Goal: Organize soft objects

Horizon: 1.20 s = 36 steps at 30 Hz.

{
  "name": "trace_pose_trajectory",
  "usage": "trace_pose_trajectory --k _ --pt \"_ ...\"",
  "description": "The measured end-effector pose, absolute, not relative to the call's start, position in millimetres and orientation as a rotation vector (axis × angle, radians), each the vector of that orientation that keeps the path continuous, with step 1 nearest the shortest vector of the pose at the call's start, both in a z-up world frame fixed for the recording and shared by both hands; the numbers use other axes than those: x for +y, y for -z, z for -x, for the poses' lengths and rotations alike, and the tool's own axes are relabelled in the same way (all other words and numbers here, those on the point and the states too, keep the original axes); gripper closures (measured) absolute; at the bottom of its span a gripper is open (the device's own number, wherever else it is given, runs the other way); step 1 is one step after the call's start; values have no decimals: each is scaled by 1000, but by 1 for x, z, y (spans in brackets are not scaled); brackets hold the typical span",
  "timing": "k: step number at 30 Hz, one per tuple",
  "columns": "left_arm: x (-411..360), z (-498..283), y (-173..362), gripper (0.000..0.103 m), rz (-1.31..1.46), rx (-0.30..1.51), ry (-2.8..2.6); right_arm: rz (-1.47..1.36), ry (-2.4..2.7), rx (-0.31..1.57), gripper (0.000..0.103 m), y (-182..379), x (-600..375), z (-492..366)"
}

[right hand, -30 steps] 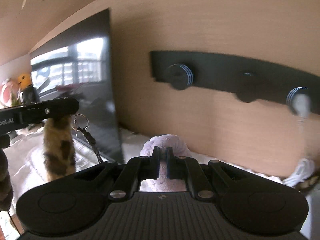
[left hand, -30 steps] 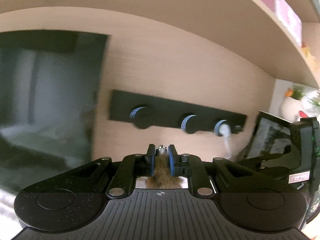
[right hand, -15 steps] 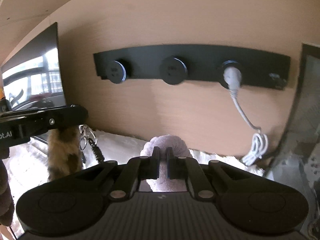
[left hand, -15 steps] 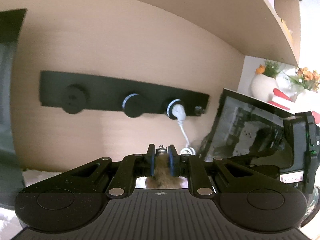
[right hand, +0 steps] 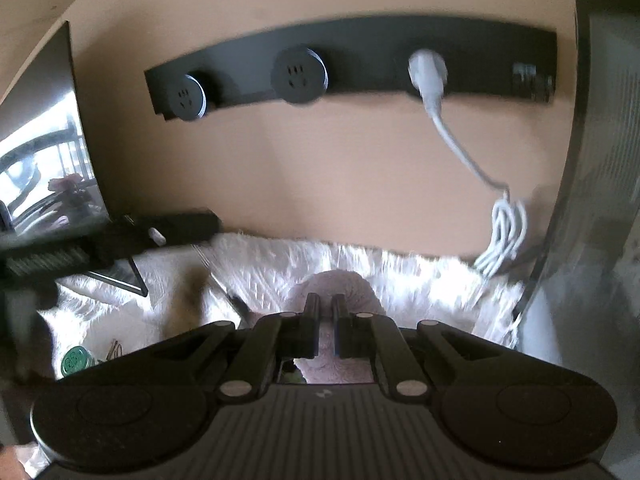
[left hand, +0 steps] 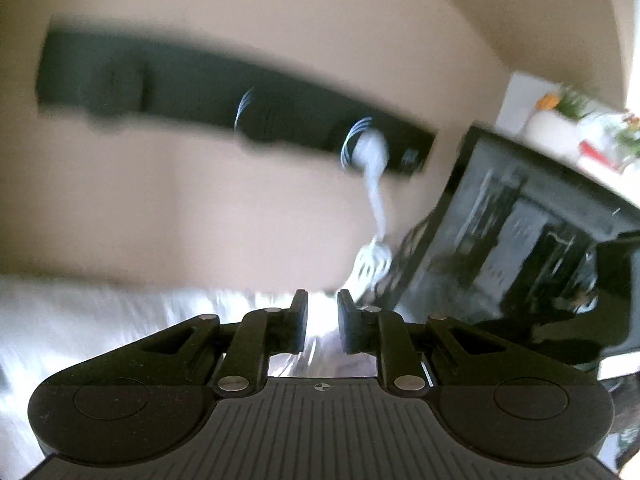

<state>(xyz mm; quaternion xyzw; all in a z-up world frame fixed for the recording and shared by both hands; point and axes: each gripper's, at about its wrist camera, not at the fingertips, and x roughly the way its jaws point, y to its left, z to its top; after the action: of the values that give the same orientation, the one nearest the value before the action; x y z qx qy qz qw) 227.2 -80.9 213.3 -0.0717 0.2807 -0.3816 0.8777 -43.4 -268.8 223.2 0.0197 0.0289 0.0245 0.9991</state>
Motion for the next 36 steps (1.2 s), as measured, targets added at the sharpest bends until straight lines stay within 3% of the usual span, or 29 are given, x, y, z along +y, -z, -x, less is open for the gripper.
trace_pose_trajectory --k 7,19,31,34,36 --pt "-94 -253 -119 85 141 865 710 -114 -76 199 96 -184 -284 -9" --pt "-83 -205 -139 83 -189 685 559 -45 -121 372 95 -130 -259 -79" --pt "-31 -186 -142 82 -129 694 531 -27 -126 421 93 -123 -261 -69" --pt "1 -183 -151 82 -65 687 511 -31 -121 402 82 -138 -256 -59" --pt "24 -181 -159 82 -35 676 480 -12 -127 341 62 -154 -250 -46"
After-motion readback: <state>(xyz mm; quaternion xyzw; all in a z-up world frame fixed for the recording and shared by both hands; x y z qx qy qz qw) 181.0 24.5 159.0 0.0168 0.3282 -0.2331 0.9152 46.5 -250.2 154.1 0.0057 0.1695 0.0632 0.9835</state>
